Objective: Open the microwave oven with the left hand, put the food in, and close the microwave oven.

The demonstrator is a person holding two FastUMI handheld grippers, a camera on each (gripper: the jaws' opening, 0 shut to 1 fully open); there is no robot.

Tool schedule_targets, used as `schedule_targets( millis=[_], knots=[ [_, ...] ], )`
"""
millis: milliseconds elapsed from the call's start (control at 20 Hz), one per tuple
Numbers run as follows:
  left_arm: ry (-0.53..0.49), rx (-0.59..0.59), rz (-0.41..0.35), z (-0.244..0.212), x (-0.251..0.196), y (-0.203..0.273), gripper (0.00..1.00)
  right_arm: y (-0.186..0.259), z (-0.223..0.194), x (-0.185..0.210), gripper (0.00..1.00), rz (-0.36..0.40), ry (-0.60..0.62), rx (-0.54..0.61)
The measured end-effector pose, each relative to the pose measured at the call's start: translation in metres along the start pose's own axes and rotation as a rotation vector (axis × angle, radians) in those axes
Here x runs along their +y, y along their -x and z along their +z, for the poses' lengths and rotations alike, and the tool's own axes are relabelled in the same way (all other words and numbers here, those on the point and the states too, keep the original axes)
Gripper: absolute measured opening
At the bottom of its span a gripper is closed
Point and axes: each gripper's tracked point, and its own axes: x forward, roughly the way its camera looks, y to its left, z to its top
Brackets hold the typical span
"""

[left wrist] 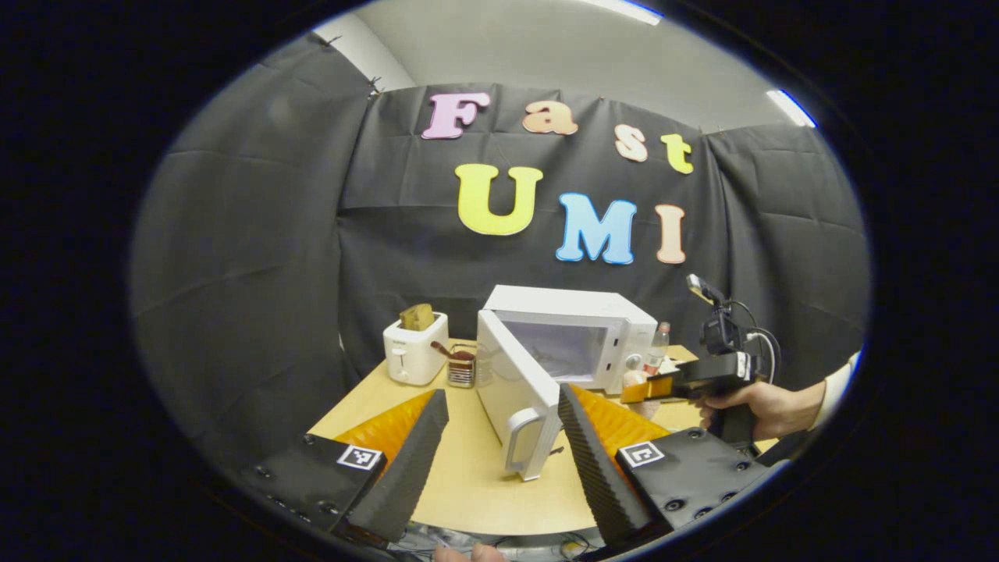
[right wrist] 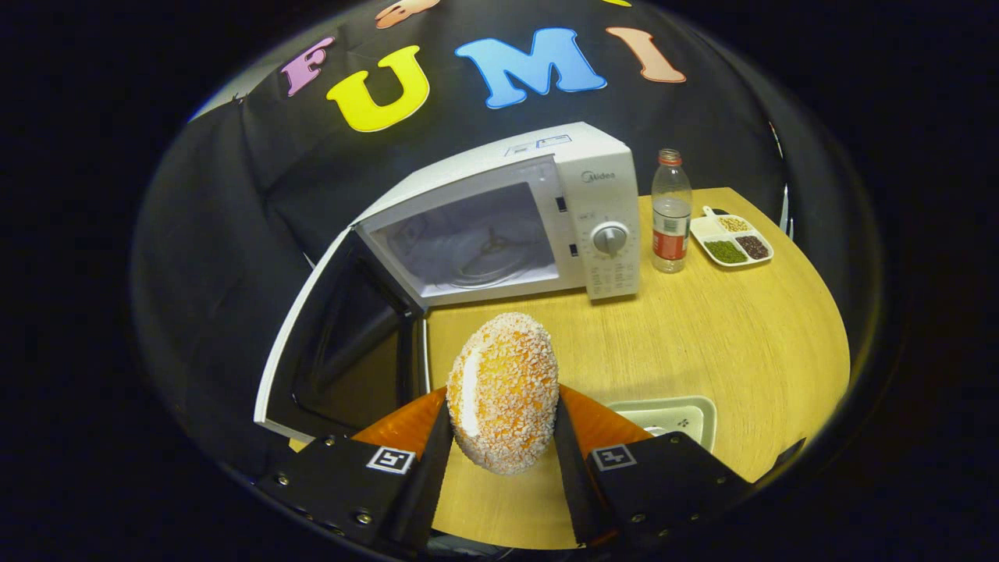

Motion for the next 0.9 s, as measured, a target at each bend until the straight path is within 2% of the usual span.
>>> schedule_targets(
  millis=[250, 450, 750, 900],
  knots=[
    [0.007, 0.028, 0.062, 0.001, 0.007, -0.005, 0.94, -0.046, 0.017, 0.029, 0.67, 0.054, -0.073, -0.018],
    [0.005, 0.075, 0.124, -0.001, 0.004, -0.015, 0.94, -0.089, 0.028, 0.035, 0.67, 0.069, -0.092, -0.018],
    [0.113, 0.172, 0.201, -0.016, -0.010, -0.027, 0.95, -0.159, 0.047, 0.043, 0.67, 0.105, -0.170, -0.056],
    [0.099, 0.220, 0.255, -0.020, -0.004, -0.029, 0.94, -0.190, 0.056, 0.046, 0.67, 0.117, -0.194, -0.092]
  ],
)
